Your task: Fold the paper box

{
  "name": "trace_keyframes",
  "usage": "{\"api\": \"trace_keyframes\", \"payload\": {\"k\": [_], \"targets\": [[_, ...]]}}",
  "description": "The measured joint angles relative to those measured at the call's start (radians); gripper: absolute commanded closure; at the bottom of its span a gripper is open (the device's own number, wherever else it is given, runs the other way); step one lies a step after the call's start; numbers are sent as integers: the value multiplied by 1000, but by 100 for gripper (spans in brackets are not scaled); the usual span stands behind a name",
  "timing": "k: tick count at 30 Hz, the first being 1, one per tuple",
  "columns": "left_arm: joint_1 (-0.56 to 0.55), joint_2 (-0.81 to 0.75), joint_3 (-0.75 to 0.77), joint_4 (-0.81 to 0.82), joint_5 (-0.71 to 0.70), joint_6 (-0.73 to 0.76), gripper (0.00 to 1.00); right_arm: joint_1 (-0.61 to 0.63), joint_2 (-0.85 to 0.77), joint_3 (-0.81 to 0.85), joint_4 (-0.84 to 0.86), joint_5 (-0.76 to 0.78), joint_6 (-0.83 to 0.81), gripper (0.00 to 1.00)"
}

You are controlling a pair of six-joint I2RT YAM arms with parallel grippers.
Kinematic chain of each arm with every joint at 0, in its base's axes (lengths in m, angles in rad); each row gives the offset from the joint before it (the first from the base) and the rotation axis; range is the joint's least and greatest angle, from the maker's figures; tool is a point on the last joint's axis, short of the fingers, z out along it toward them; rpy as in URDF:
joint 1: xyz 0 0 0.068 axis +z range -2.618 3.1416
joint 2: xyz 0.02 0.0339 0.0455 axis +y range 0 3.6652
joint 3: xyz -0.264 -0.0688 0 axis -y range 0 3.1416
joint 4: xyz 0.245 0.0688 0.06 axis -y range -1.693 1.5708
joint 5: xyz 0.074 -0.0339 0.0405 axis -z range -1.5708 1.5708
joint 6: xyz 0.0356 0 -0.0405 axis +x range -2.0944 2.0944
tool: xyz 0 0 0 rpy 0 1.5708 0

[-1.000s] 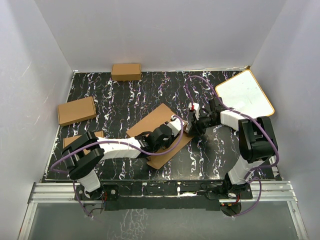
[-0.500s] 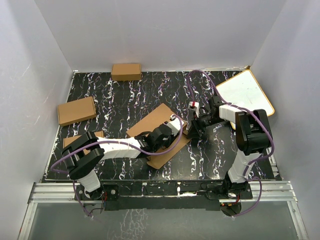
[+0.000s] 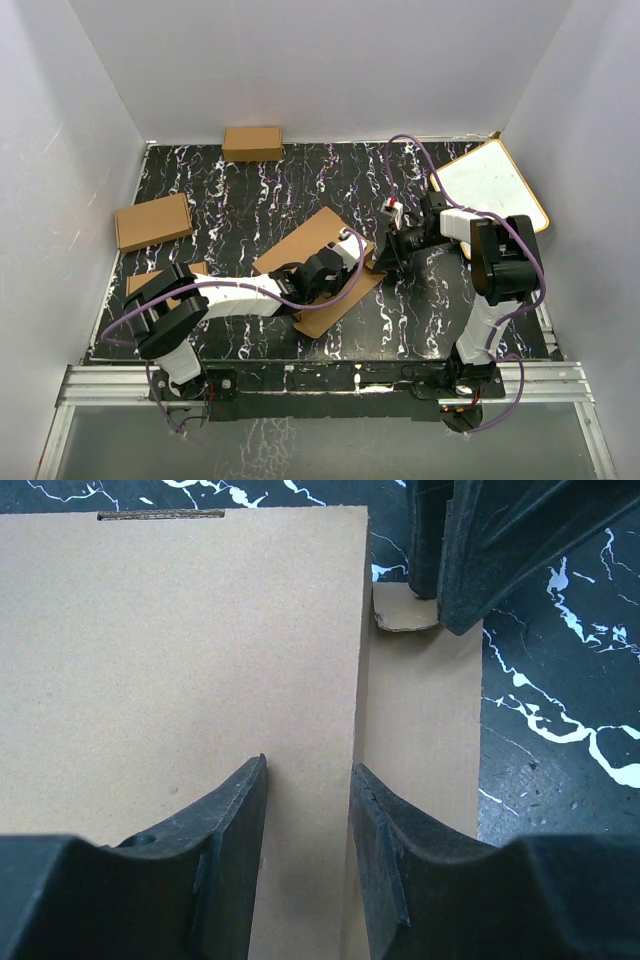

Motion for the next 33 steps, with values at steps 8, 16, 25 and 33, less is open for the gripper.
{"api": "trace_keyframes", "payload": {"k": [8, 16, 25, 33], "targets": [[1, 0, 0, 3, 1, -9, 65, -29, 14, 0, -71, -120, -5, 66], [2, 0, 0, 3, 2, -18, 65, -31, 18, -30, 18, -76, 117, 89], [5, 0, 1, 7, 12, -44, 61, -13, 18, -66, 114, 39, 254, 90], [7, -18, 48, -84, 42, -117, 37, -39, 6, -39, 44, -9, 178, 79]]}}
